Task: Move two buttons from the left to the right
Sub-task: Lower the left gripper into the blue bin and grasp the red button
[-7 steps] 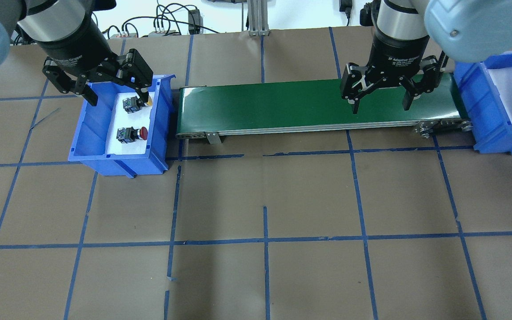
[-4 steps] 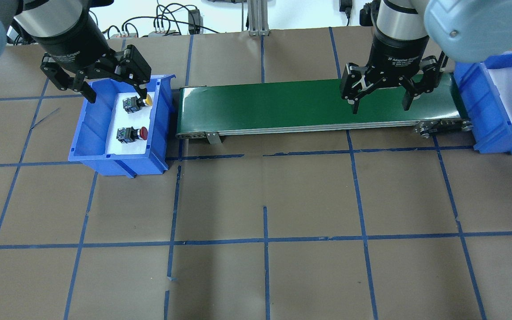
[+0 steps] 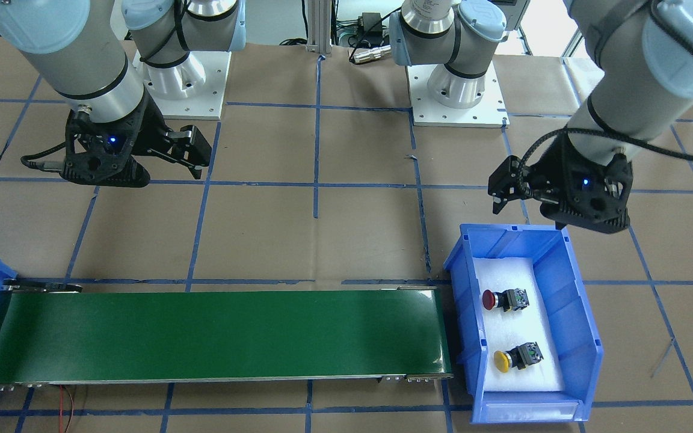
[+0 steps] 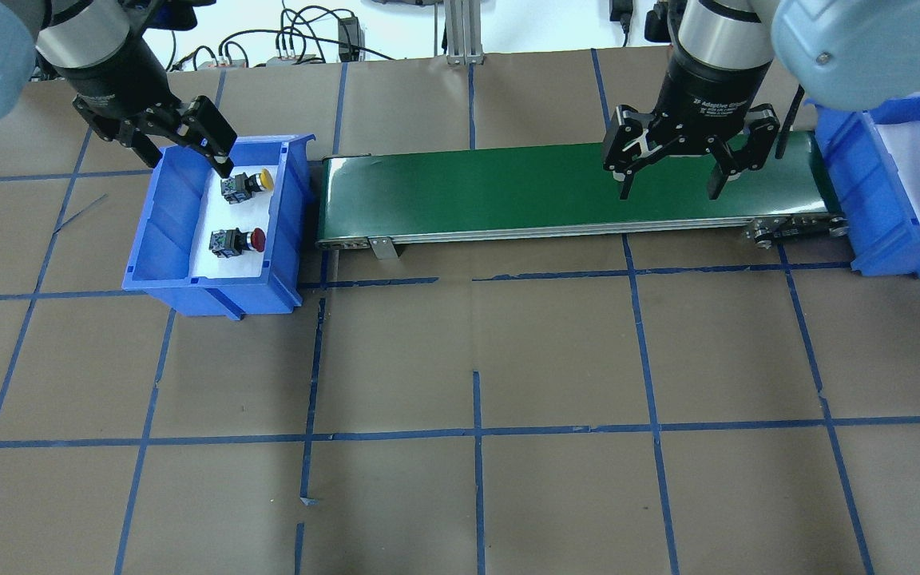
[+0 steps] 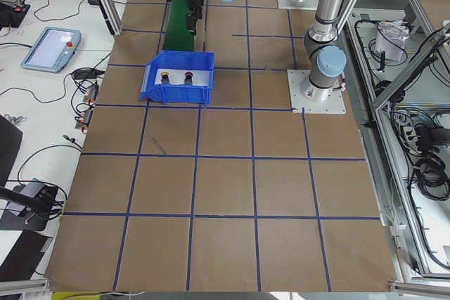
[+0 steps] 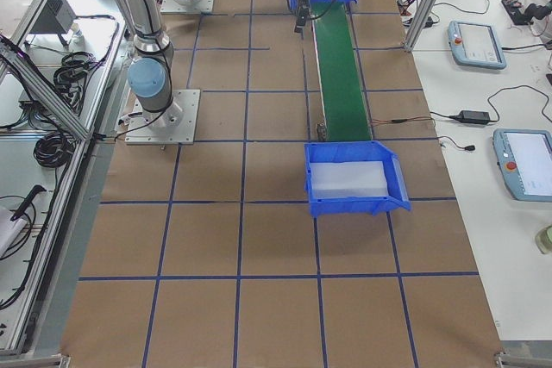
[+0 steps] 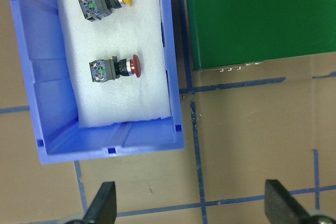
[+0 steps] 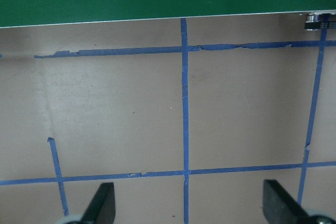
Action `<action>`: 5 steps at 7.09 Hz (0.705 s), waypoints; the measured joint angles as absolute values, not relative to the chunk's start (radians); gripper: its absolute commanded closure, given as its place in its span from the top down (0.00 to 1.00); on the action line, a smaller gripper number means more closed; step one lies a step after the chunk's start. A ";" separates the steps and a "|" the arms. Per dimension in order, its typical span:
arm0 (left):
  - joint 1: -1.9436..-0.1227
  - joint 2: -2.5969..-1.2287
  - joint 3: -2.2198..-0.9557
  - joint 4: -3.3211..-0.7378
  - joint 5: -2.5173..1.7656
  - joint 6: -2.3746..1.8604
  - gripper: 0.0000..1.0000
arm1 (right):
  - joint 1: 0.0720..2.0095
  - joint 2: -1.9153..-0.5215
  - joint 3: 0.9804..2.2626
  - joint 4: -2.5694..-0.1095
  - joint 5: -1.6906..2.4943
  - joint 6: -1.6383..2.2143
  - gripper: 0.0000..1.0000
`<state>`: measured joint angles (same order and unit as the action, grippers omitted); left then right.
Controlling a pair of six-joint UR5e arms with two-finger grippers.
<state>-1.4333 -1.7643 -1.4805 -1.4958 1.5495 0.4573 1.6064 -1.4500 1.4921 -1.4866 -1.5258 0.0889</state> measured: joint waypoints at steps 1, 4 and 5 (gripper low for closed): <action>-1.421 -1.814 -1.495 -1.423 1.552 0.596 1.00 | 1.594 -1.452 1.495 -1.490 -1.511 0.088 1.00; -1.408 -1.908 -1.573 -1.235 1.553 0.906 1.00 | 1.587 -1.454 1.501 -1.492 -1.510 0.086 1.00; -1.402 -1.932 -1.598 -1.190 1.555 1.022 1.00 | 1.586 -1.455 1.502 -1.492 -1.512 0.087 1.00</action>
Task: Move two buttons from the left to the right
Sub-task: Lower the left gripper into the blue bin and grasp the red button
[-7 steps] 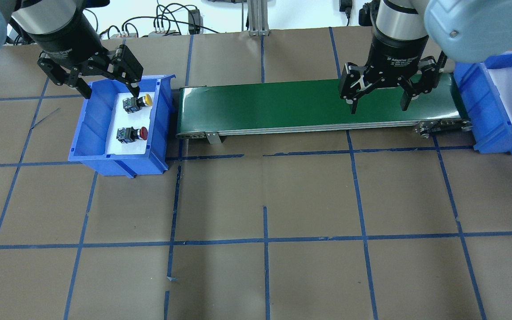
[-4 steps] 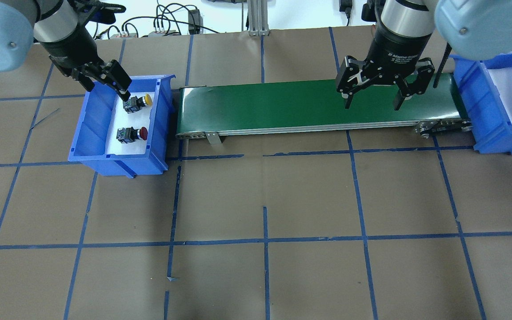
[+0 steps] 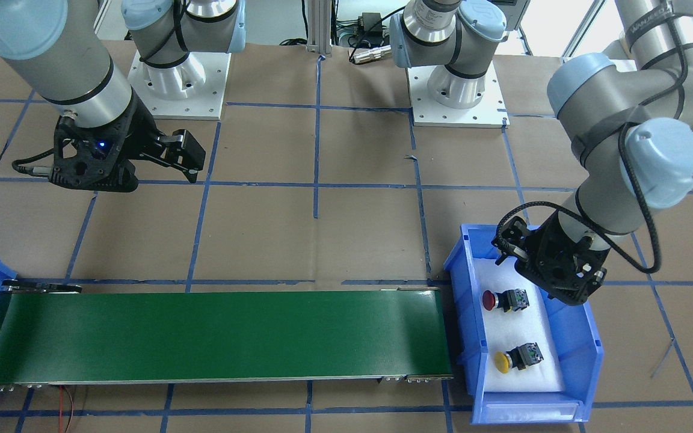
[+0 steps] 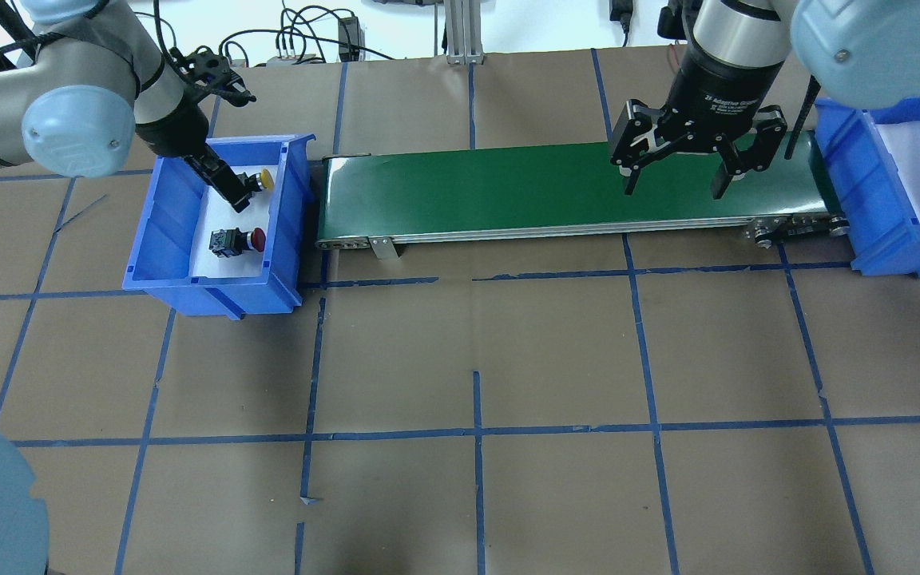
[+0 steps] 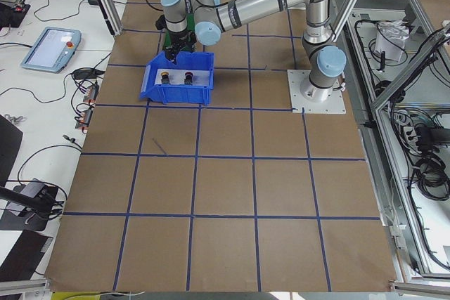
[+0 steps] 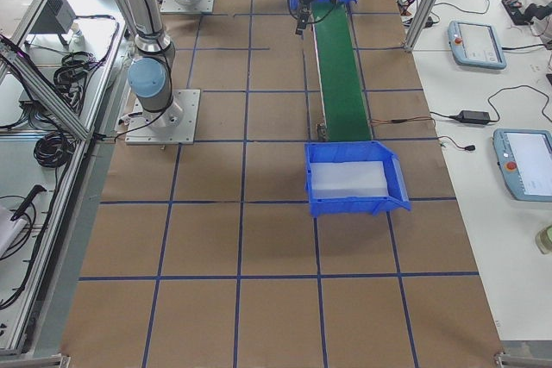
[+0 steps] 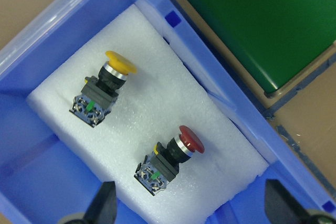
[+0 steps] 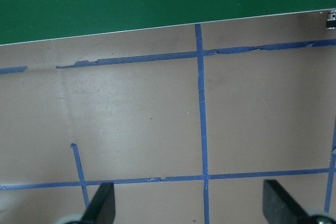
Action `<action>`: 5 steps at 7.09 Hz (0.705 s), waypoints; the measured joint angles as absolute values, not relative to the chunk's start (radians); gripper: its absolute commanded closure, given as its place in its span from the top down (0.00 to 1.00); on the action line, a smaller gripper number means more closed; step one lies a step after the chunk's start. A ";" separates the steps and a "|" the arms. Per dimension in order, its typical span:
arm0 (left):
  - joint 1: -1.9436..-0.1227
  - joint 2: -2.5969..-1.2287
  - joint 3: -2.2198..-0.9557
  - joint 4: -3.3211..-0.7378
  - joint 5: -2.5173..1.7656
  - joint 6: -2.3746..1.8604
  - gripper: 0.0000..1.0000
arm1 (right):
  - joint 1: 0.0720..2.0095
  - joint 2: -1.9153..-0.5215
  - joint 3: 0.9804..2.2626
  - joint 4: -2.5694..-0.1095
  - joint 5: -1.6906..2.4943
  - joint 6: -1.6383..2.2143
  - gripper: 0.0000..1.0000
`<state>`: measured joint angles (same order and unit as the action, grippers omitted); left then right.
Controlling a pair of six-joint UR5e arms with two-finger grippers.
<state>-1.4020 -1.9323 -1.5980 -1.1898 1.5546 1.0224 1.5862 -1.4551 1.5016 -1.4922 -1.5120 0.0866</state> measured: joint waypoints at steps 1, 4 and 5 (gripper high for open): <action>-1.384 -1.962 -1.616 -1.147 1.559 1.155 1.00 | 1.586 -1.455 1.502 -1.491 -1.514 0.086 1.00; -1.350 -2.052 -1.635 -1.115 1.566 1.305 0.99 | 1.585 -1.456 1.506 -1.490 -1.516 0.086 1.00; -1.351 -2.061 -1.638 -1.114 1.566 1.312 0.88 | 1.585 -1.456 1.507 -1.489 -1.516 0.086 1.00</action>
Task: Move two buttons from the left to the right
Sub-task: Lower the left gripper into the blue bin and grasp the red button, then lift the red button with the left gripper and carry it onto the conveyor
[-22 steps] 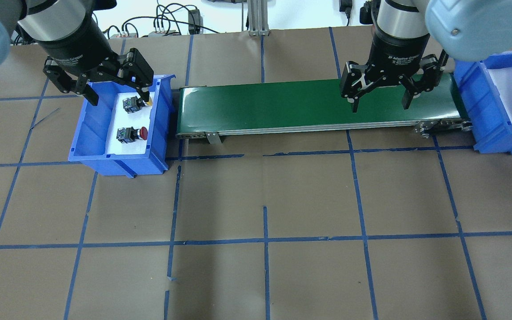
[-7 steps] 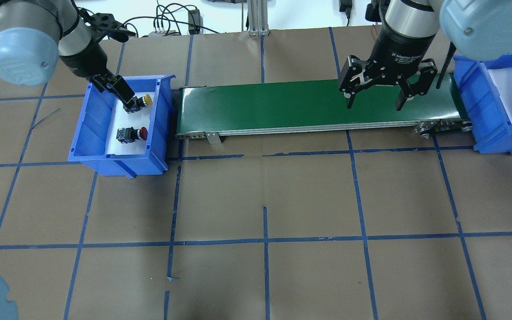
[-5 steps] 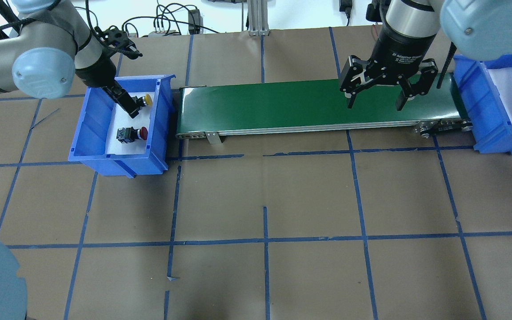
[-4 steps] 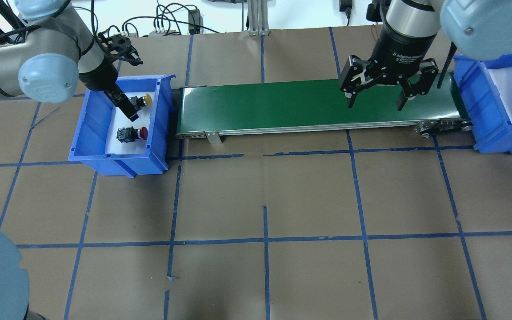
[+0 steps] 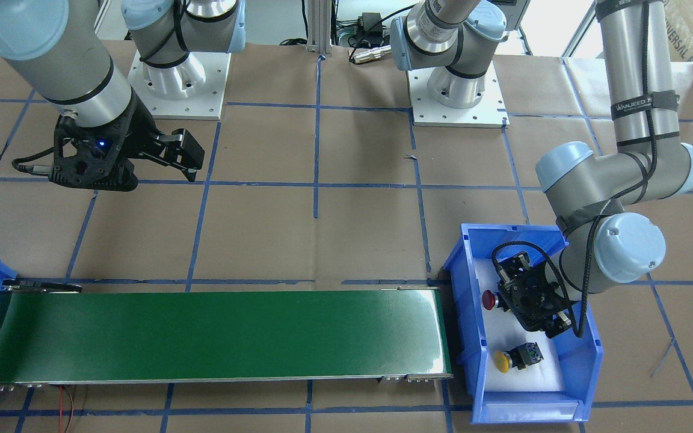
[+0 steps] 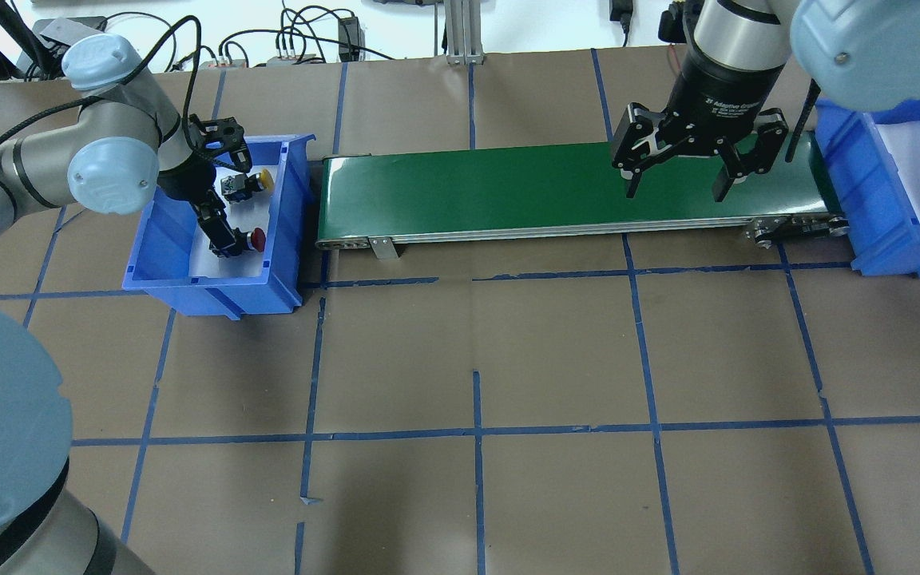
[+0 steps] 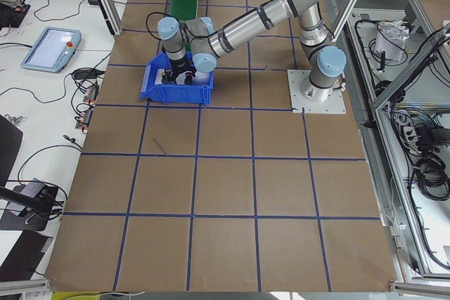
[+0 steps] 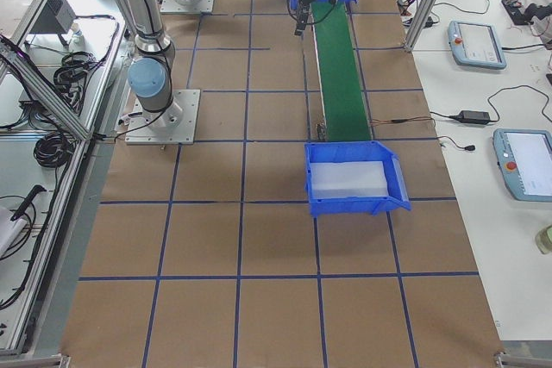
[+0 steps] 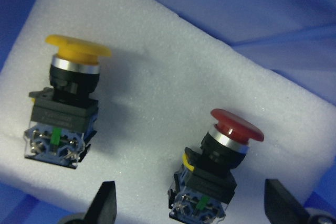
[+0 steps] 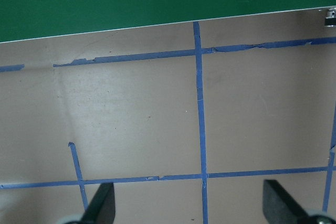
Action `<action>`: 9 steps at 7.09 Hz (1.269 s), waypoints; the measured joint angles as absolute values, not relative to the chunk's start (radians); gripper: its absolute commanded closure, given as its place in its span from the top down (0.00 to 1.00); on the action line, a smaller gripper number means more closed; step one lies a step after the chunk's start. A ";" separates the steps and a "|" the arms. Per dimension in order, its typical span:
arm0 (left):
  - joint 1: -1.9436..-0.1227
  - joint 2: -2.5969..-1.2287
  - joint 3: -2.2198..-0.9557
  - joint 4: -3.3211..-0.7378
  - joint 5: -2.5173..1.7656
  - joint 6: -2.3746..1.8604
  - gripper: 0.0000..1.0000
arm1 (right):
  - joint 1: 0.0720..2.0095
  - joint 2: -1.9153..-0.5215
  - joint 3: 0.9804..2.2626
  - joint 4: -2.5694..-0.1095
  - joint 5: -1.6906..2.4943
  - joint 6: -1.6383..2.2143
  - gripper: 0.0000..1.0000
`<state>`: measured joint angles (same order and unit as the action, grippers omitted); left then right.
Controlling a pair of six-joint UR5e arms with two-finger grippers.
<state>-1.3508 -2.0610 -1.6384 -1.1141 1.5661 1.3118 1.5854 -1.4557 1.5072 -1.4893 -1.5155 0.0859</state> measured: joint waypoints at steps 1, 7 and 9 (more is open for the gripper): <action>-1.353 -2.067 -1.641 -1.114 1.566 1.314 0.63 | 1.586 -1.456 1.508 -1.489 -1.516 0.086 1.00; -1.355 -2.039 -1.618 -1.137 1.563 1.298 0.12 | 1.586 -1.456 1.508 -1.488 -1.516 0.086 1.00; -1.358 -1.943 -1.592 -1.251 1.561 1.202 0.12 | 1.586 -1.456 1.508 -1.488 -1.516 0.086 1.00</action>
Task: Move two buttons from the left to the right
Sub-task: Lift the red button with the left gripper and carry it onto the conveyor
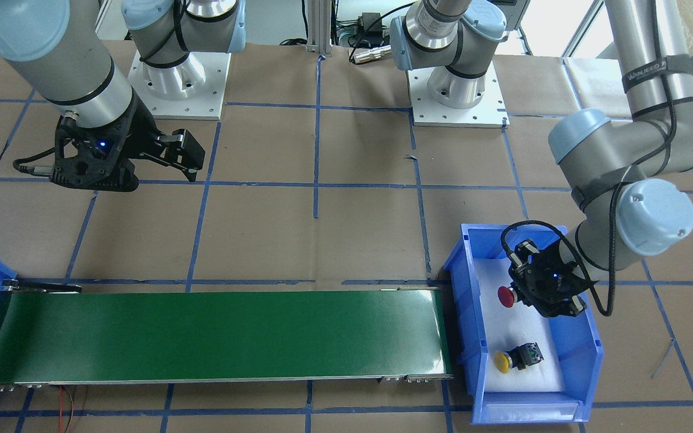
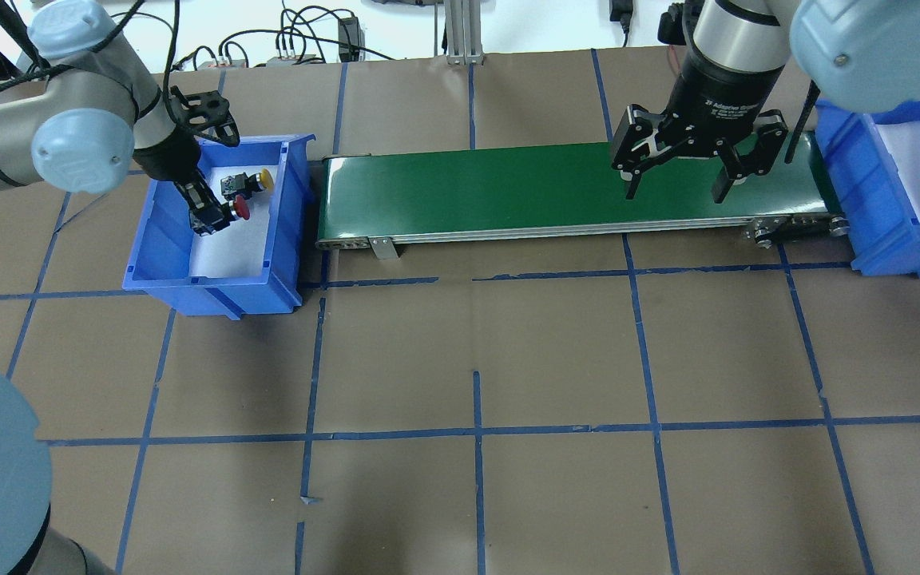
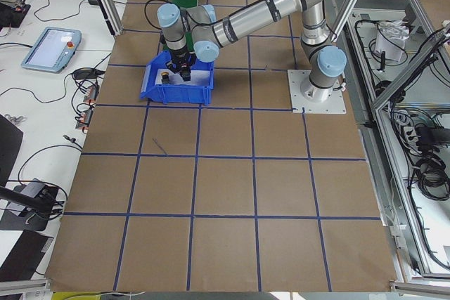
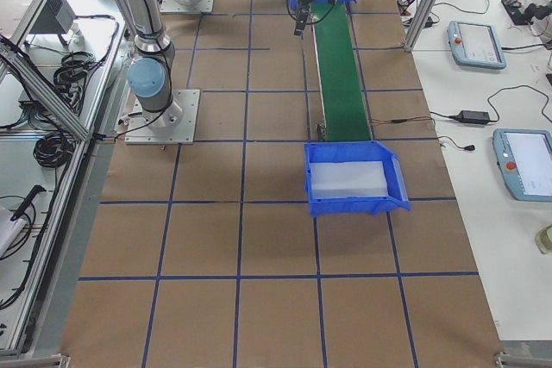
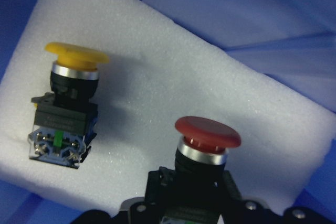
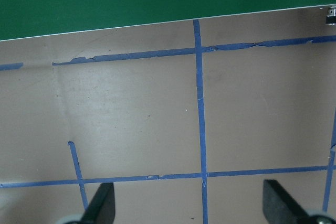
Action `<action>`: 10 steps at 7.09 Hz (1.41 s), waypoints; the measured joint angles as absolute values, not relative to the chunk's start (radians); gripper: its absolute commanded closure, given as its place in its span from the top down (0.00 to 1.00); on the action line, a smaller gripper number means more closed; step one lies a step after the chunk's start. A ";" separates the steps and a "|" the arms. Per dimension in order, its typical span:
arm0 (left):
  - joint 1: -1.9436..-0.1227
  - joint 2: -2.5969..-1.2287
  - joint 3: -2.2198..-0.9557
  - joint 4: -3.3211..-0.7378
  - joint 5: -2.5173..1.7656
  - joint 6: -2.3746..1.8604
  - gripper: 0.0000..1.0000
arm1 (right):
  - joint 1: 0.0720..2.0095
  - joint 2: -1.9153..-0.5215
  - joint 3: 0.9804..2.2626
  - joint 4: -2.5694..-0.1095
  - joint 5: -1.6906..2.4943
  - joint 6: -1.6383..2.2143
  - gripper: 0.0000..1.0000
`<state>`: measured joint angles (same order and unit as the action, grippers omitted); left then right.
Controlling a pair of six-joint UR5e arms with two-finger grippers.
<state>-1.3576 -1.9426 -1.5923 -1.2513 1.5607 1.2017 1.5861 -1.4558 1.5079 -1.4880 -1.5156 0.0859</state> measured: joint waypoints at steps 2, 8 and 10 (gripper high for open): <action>-1.371 -1.881 -1.553 -1.314 1.544 0.993 0.12 | 1.586 -1.456 1.508 -1.488 -1.516 0.086 1.00; -1.648 -2.042 -1.418 -1.243 1.510 0.086 0.12 | 1.586 -1.456 1.508 -1.487 -1.516 0.085 1.00; -1.706 -2.134 -1.366 -1.214 1.516 -0.059 0.12 | 1.584 -1.456 1.508 -1.487 -1.516 0.084 1.00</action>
